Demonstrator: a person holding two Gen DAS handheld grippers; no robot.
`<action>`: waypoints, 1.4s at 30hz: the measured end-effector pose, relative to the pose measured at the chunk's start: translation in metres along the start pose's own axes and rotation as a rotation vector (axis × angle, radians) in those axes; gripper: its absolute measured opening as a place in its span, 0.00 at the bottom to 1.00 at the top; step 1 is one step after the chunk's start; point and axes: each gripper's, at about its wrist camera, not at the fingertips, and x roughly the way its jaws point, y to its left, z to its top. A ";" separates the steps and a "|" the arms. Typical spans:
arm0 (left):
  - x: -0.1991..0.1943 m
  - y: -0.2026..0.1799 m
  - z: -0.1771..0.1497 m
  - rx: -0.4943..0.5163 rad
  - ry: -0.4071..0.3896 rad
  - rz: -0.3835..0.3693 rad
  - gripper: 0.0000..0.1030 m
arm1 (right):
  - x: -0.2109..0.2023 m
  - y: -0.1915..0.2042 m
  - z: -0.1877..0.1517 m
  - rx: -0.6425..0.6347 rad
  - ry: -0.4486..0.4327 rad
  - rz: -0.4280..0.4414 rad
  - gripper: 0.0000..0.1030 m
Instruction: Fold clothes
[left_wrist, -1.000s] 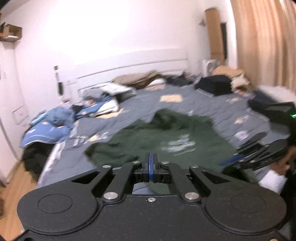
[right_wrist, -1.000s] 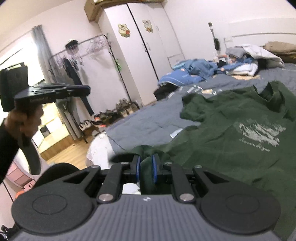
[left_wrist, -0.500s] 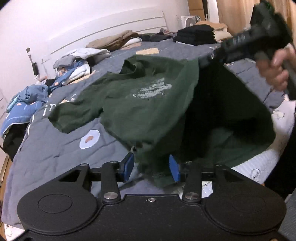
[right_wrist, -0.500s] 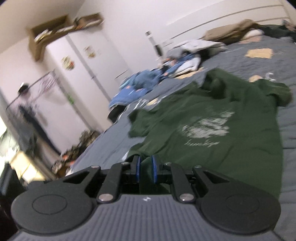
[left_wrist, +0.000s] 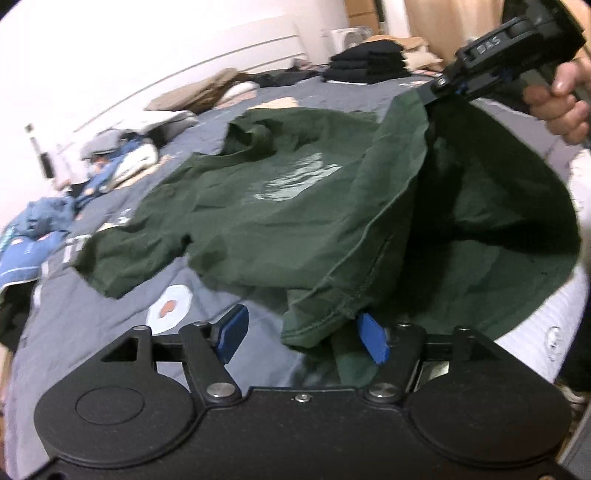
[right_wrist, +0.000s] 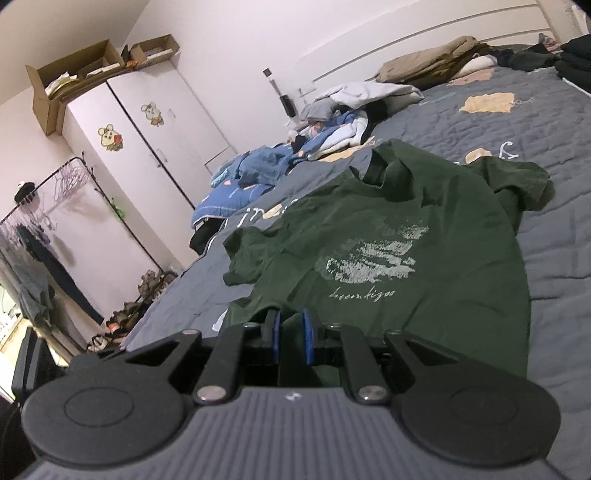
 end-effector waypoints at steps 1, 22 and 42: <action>0.004 0.001 0.000 0.012 -0.002 -0.015 0.63 | 0.002 0.000 0.000 -0.002 0.004 0.003 0.12; -0.065 0.044 0.009 -0.080 0.008 0.067 0.05 | -0.001 0.027 -0.010 -0.040 0.029 0.093 0.12; -0.087 0.082 -0.006 -0.183 0.392 0.378 0.34 | 0.041 0.087 -0.070 -0.337 0.455 0.117 0.28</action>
